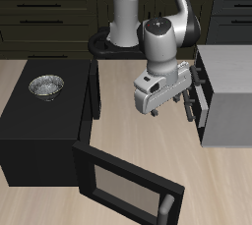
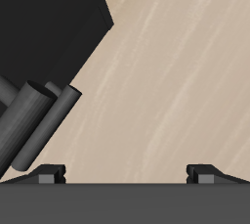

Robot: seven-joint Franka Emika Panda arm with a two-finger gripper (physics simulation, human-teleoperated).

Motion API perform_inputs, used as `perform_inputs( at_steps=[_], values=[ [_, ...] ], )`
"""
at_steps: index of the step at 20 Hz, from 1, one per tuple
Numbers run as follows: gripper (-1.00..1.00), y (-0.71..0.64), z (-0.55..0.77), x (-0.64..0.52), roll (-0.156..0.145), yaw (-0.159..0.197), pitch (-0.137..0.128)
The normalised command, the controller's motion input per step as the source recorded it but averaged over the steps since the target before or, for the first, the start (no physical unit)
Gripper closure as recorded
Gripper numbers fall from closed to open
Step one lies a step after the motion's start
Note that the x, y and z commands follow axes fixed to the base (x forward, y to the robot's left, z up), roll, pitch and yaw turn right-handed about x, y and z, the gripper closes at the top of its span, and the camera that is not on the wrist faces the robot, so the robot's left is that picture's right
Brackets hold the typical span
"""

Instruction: Close the top and middle drawer of the white cabinet

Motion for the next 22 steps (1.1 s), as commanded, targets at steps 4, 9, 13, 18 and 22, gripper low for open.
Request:
perform_inputs(
  at_steps=[4,9,13,18,22],
  values=[
    [-1.0,0.29,-0.01,-0.03,0.04,-0.009,0.001],
    [-1.0,0.39,0.04,-0.04,0.056,-0.01,-0.011],
    [-1.0,0.43,0.03,-0.1,0.082,0.058,-0.047],
    [-1.0,0.4,-0.13,-0.08,0.085,0.078,0.0],
    [-1.0,0.37,-0.04,-0.04,0.082,0.023,-0.013]
  ],
)
